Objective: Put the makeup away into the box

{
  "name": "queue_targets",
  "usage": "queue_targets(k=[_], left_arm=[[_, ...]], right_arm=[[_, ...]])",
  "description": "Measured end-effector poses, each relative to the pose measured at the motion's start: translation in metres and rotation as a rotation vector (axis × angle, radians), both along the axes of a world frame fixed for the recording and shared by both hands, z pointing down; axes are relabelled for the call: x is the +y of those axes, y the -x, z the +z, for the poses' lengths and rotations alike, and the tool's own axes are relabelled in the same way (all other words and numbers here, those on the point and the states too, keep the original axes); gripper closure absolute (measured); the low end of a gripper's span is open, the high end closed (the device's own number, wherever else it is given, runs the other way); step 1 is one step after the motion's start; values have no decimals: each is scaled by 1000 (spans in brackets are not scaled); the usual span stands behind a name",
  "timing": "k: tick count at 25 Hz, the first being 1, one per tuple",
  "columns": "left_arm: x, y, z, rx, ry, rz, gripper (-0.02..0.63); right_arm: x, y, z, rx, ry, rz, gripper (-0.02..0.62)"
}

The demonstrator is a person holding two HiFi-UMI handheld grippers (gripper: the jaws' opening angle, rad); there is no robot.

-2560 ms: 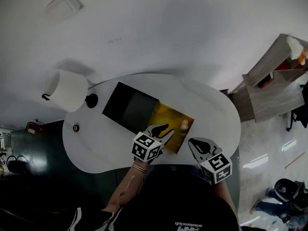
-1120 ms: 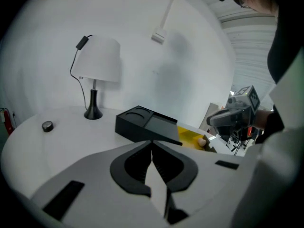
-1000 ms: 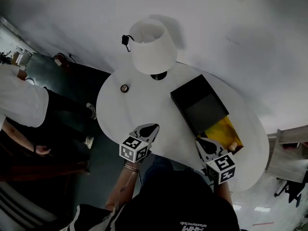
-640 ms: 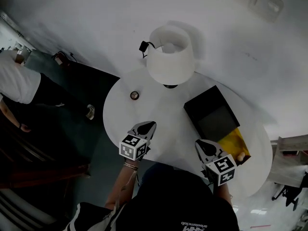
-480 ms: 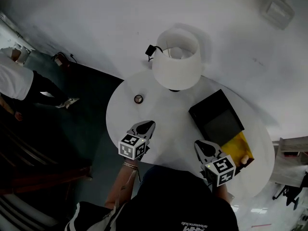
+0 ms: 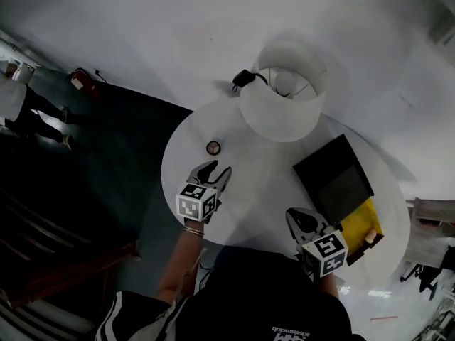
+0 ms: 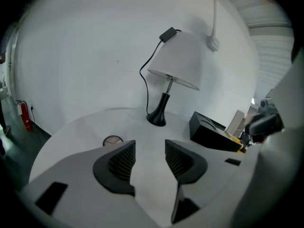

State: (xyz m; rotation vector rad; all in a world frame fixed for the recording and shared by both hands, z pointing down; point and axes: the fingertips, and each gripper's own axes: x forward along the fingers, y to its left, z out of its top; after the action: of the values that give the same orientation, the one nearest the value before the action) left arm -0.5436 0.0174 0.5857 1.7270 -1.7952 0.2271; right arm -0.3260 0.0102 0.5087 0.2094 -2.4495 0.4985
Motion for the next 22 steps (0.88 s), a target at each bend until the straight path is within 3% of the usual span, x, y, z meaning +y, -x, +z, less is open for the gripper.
queue_targets(k=[11,17,22], left_arm=[[-7,50,32,-63,80,-22,324],[-14,73,49,-203,146,-28,311],[-20,76,68,-191,188,-3,310]], right_arm=[[-7,58,6,6,33,-18,566],[-11,60,12,33,57,-7,566],[-21,51,14,47,57,49,566]])
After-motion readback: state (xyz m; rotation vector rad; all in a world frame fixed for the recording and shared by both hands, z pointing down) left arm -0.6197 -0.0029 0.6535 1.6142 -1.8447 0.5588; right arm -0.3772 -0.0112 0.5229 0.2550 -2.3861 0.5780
